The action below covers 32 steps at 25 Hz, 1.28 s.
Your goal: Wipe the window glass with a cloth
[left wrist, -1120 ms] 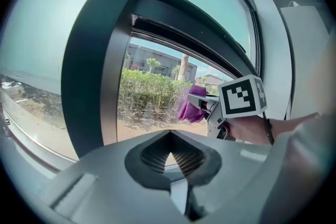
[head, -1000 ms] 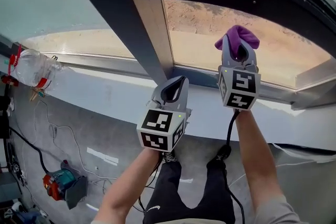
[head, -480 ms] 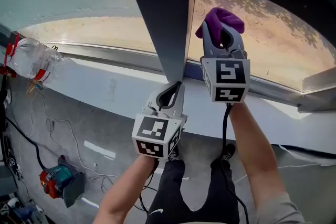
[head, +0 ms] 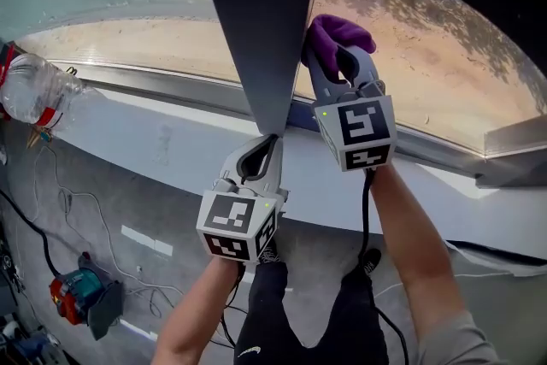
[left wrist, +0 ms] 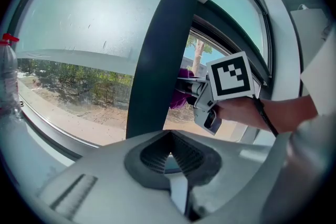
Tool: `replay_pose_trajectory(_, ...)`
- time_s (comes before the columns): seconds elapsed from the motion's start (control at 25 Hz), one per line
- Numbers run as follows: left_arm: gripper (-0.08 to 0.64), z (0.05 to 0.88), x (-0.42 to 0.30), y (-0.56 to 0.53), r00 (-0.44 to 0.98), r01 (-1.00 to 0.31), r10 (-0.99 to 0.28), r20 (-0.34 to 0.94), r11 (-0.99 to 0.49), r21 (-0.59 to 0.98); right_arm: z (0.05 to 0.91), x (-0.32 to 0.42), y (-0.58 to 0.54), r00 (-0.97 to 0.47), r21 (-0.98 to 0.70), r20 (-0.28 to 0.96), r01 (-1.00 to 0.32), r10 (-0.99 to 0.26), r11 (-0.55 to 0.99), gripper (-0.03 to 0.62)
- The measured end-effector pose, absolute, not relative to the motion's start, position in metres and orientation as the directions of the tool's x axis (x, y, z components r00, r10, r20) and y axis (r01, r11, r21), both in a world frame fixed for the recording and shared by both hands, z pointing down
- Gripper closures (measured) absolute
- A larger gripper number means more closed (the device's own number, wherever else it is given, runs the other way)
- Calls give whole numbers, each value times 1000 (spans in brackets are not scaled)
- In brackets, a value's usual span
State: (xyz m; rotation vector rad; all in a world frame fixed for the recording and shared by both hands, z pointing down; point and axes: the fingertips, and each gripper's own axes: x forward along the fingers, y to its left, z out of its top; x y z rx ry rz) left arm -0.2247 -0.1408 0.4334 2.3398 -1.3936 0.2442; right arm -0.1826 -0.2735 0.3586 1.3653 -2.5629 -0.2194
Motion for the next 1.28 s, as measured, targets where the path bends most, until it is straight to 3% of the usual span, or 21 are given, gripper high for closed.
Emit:
replay_pose_trajectory(0.24, 560, 444, -216, -134, 494, -869, -788, 367, -428, 249, 398, -182, -272, -575, 201, 180, -773, -798, 602, 514)
replay_pose_trajectory(0.56, 560, 452, -207, -136, 501, -866, -774, 388, -440, 239, 399, -169, -270, -577, 206, 154, -775, -802, 597, 514)
replay_pose_trajectory(1.28, 560, 434, -45, -127, 649, -759, -673, 355, -602, 248, 395, 44, -230, -378, 238, 185, -879, -907, 414, 511)
